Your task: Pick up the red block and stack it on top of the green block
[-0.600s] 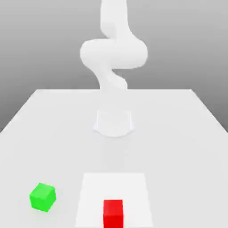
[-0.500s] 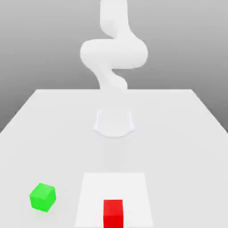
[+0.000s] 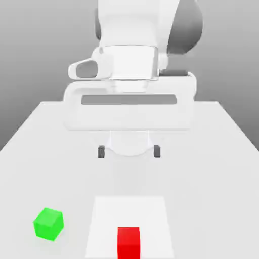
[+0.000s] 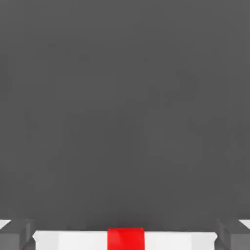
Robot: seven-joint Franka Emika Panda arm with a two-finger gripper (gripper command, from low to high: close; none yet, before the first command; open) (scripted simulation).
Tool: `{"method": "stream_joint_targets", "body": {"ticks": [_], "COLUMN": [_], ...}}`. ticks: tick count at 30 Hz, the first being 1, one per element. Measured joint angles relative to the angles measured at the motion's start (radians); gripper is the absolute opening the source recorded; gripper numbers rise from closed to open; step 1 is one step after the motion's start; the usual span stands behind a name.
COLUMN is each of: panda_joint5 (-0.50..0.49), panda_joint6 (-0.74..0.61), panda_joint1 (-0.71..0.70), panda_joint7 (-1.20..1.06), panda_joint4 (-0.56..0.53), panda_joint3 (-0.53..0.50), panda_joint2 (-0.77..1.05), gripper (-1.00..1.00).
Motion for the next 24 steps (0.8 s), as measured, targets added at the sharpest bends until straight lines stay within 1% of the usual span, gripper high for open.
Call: {"method": "stream_joint_targets", "body": {"ticks": [7,11,12,19,24], "panda_joint5": [-0.001,0.003,0.003,0.002,0.0], "panda_joint6": [0.1,0.211,0.237,0.241,0.114], "panda_joint1": [-0.002,-0.003,-0.003,-0.004,-0.005], "panda_joint7": [-0.009,-0.012,-0.013,-0.012,-0.014], "panda_joint4": [-0.037,-0.021,-0.017,-0.016,-0.041], "panda_joint3": [0.001,0.003,0.003,0.004,-0.003], "panda_joint2": [0.254,0.399,0.43,0.435,0.284], "gripper": [0.0,0.0,-1.0,-1.0,-1.0]}}
